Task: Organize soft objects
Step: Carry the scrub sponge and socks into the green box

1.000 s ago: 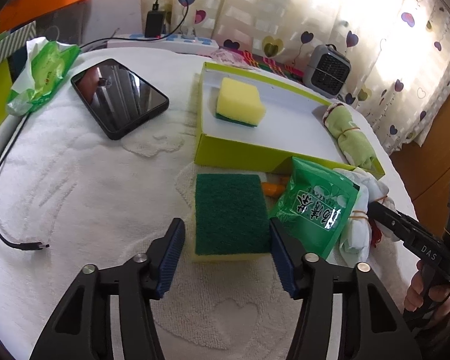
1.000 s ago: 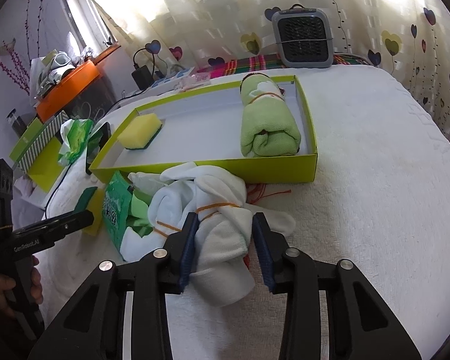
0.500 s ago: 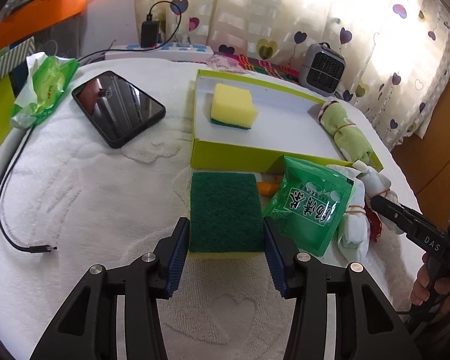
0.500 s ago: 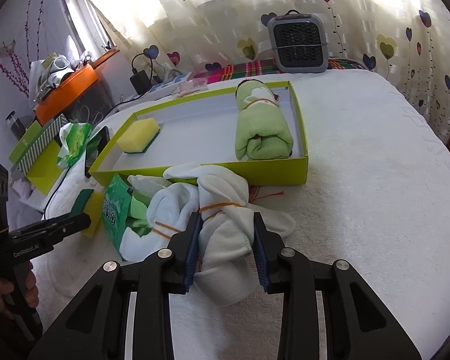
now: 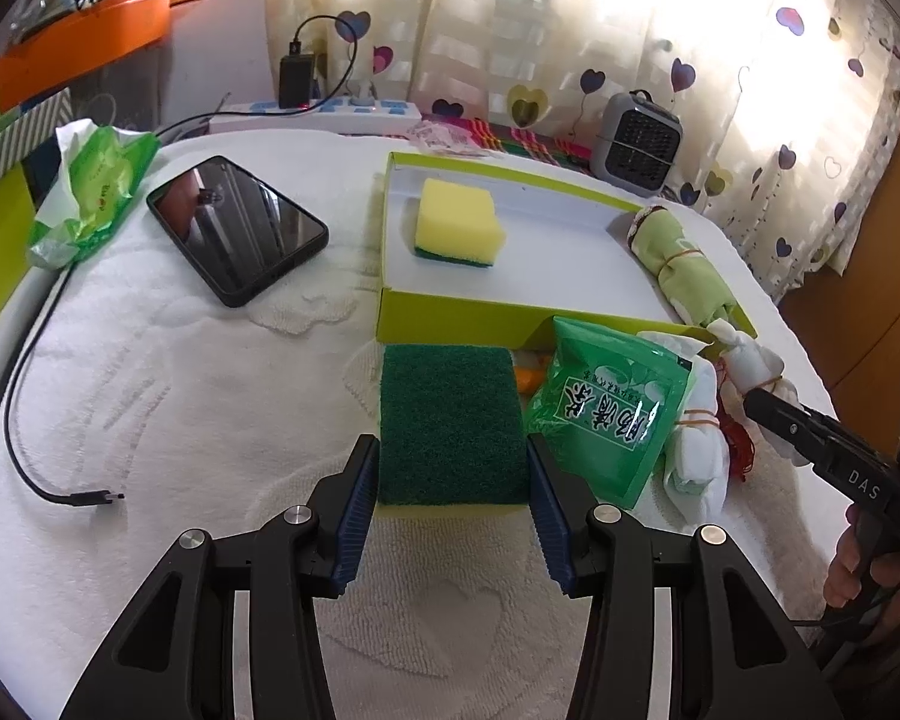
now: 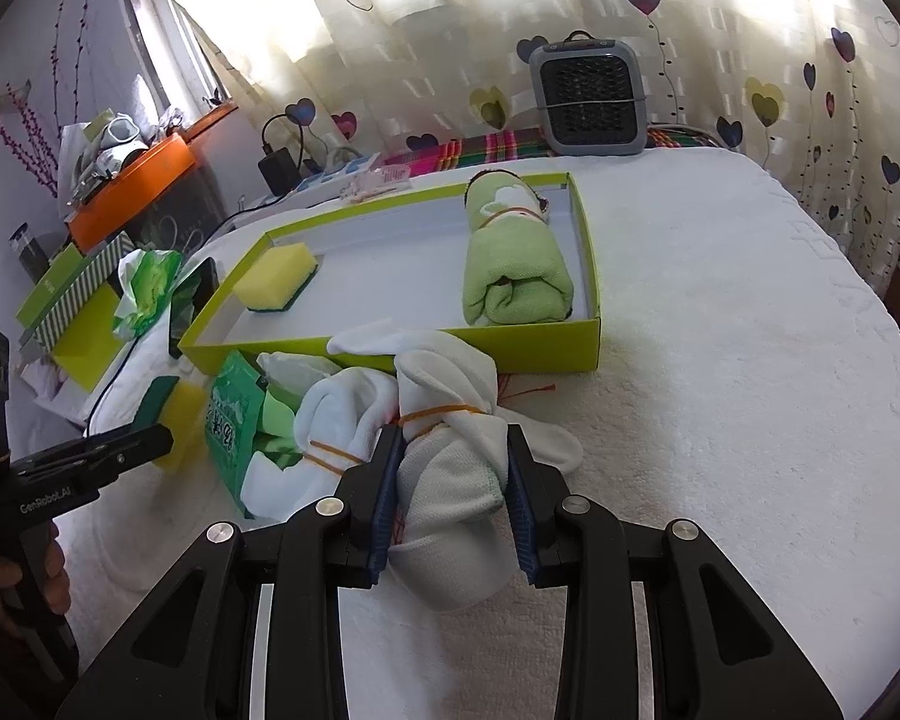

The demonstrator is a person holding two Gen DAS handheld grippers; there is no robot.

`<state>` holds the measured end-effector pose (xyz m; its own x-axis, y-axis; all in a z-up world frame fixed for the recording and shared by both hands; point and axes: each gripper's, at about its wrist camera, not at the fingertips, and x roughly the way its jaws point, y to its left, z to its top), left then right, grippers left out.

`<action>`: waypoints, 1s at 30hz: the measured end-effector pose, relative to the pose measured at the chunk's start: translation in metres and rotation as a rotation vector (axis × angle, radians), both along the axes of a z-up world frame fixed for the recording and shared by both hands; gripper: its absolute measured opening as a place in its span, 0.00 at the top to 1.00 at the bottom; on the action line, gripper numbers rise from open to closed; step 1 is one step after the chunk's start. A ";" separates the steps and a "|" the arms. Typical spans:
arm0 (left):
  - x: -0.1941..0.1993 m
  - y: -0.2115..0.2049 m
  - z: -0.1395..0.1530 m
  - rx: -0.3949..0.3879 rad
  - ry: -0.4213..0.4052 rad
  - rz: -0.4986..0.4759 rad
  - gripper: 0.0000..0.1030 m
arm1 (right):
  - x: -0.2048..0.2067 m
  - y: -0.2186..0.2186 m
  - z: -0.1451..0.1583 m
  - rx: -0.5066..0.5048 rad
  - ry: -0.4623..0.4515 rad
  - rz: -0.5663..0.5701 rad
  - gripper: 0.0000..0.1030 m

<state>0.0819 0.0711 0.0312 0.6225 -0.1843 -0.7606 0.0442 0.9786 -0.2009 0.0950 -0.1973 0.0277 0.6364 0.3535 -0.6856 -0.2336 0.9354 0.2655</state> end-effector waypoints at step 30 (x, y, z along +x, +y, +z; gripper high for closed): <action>0.006 -0.009 0.045 0.050 -0.119 -0.031 0.55 | 0.000 0.003 0.033 -0.005 -0.097 -0.007 0.67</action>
<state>0.0877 0.0617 0.0758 0.7037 -0.1681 -0.6904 0.0949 0.9851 -0.1431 0.0945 -0.1939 0.0605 0.7025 0.3455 -0.6222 -0.2513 0.9384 0.2373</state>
